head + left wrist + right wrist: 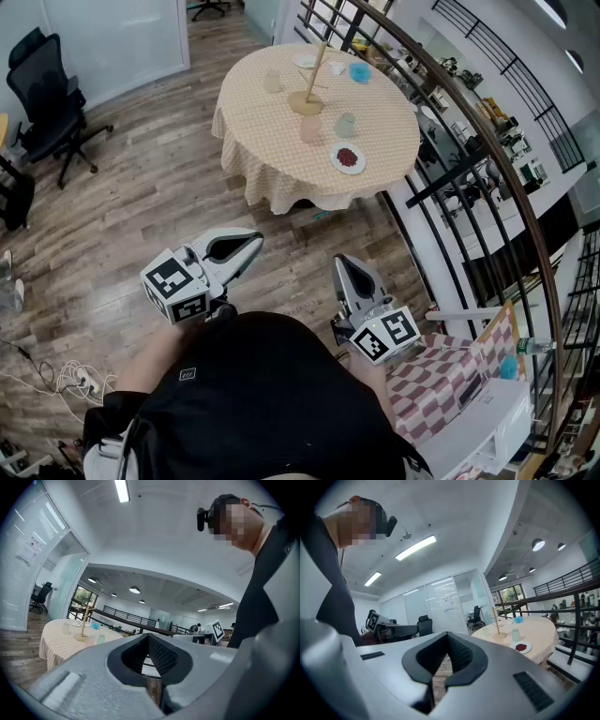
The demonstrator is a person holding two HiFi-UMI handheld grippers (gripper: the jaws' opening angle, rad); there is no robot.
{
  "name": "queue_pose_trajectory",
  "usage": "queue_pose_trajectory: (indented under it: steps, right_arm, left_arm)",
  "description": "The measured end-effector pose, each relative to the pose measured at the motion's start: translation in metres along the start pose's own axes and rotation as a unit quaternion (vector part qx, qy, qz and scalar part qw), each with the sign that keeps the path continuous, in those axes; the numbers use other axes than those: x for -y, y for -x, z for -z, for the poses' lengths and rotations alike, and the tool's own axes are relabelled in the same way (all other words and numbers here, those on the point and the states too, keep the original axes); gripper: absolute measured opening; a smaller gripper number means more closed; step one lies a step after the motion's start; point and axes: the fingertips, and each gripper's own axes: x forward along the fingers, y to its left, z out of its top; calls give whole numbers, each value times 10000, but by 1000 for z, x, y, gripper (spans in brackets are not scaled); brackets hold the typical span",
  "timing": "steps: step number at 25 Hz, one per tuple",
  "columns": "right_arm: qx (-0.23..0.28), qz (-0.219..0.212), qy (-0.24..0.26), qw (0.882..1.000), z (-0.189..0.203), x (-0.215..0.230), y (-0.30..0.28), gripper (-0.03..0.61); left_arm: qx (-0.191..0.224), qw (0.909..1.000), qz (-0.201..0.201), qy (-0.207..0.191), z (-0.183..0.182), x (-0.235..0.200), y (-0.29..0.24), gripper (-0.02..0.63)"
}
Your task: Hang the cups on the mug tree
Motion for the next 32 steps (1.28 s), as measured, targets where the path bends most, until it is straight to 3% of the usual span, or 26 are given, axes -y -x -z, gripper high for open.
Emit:
queue_pose_trajectory:
  steps: [14, 21, 32]
  right_arm:
    - [-64, -24, -73, 9999, 6, -10, -3, 12]
    - [91, 24, -300, 9995, 9, -16, -8, 14]
    - [98, 221, -272, 9993, 14, -34, -57, 17]
  left_arm:
    - [-115, 9995, 56, 287, 6, 0, 8, 6]
    - [-145, 9996, 159, 182, 9, -7, 9, 8]
    - [-123, 9995, 139, 240, 7, -48, 52, 8]
